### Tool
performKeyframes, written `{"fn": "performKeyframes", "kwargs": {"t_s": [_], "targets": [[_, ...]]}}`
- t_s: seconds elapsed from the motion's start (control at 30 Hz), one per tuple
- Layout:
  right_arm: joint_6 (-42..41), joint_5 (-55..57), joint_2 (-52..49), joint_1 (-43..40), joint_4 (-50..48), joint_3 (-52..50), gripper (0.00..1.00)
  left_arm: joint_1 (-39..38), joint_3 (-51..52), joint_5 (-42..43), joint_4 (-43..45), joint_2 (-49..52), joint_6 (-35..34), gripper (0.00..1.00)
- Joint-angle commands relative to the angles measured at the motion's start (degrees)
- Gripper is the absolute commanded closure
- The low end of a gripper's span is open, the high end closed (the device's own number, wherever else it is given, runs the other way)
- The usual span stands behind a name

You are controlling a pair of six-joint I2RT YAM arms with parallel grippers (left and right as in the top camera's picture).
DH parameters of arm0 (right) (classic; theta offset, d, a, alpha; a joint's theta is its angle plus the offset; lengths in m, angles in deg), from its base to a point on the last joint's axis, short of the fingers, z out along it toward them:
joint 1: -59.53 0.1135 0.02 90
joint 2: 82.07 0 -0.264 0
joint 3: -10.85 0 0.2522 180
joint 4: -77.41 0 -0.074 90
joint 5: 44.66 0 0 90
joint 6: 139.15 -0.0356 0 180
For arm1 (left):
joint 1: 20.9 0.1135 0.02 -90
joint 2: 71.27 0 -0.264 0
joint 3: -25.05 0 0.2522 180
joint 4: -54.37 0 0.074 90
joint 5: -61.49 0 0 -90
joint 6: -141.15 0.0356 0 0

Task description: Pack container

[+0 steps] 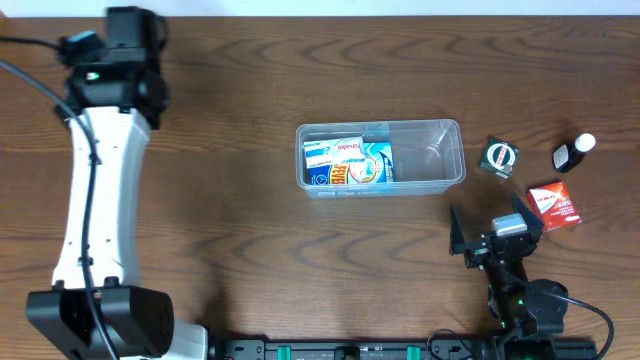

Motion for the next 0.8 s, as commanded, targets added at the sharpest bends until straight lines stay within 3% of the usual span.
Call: {"fn": "performKeyframes", "kwargs": {"t_s": [0.0, 0.3, 0.47, 0.57, 0.77], "targets": [[-0.44, 0.17, 0.20, 0.52, 0.24, -0.13, 0.01, 2.62, 0.07, -0.98, -0.33, 0.04, 0.31, 0.02], [-0.44, 0.15, 0.20, 0.52, 0.22, -0.13, 0.01, 4.26, 0.07, -0.55, -0.33, 0.04, 0.31, 0.02], [2.27, 0.59, 0.20, 0.52, -4.90, -0.13, 0.01, 4.28, 0.07, -0.35, -0.33, 0.04, 0.31, 0.02], [4.17, -6.29, 0.20, 0.52, -8.76, 0.04, 0.01, 4.28, 0.07, -0.35, -0.33, 0.04, 0.31, 0.02], [0.63, -0.50, -3.80, 0.42, -0.68, 8.02, 0.01, 4.28, 0.07, -0.35, -0.33, 0.04, 0.31, 0.02]]}}
